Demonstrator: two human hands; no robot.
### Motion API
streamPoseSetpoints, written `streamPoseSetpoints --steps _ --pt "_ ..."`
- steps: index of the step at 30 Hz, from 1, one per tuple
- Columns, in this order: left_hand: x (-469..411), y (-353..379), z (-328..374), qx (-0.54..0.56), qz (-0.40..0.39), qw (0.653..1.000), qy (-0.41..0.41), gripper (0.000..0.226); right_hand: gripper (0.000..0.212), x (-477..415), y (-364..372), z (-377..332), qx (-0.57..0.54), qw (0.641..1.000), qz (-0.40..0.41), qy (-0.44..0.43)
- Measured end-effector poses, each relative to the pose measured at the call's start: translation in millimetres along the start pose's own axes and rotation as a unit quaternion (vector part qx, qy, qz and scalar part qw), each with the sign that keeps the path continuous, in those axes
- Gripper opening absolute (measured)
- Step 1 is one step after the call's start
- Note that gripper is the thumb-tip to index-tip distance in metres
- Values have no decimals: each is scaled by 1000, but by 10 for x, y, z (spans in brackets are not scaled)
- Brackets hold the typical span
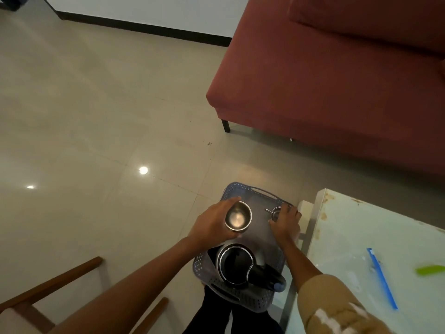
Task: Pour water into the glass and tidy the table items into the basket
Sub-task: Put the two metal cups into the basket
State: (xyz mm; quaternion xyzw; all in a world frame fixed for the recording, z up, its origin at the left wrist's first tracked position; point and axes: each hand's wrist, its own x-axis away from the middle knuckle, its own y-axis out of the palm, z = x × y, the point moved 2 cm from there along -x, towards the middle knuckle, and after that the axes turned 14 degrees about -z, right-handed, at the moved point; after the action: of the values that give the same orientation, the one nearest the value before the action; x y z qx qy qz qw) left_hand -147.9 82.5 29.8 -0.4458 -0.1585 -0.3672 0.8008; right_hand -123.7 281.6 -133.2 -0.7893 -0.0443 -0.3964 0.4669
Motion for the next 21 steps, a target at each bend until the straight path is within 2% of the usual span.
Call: streamPoseSetpoints --steps 8,10,12,13,14,15,16,17,19,21 --pt "-44 51 40 -25 -25 999 15 88 65 68 21 37 -36 999 3 23" --pt "-58 45 53 -32 -28 999 16 90 50 110 -87 9 -76 996 34 36" --pt "-64 42 63 -40 -29 999 17 93 21 238 -261 -21 -172 982 74 22" --pt "-66 43 77 -46 -31 998 19 95 11 349 -365 -44 -267 962 55 2" --pt "-72 50 95 -55 -34 998 20 97 7 490 -466 -83 -380 925 -3 -22" --pt "-84 59 116 -65 -37 997 22 99 8 652 -579 -131 -481 872 -70 -52" --pt "-97 70 135 -73 -42 996 21 99 11 816 -681 -180 -545 824 -130 -84" --pt "-114 83 151 -82 -46 995 20 100 14 957 -750 -223 -563 800 -174 -115" --pt "-150 114 158 -98 -57 993 16 98 15 1156 -777 -299 -530 810 -193 -159" --pt "-162 139 165 -114 -60 991 22 94 20 1215 -717 -333 -472 854 -144 -165"
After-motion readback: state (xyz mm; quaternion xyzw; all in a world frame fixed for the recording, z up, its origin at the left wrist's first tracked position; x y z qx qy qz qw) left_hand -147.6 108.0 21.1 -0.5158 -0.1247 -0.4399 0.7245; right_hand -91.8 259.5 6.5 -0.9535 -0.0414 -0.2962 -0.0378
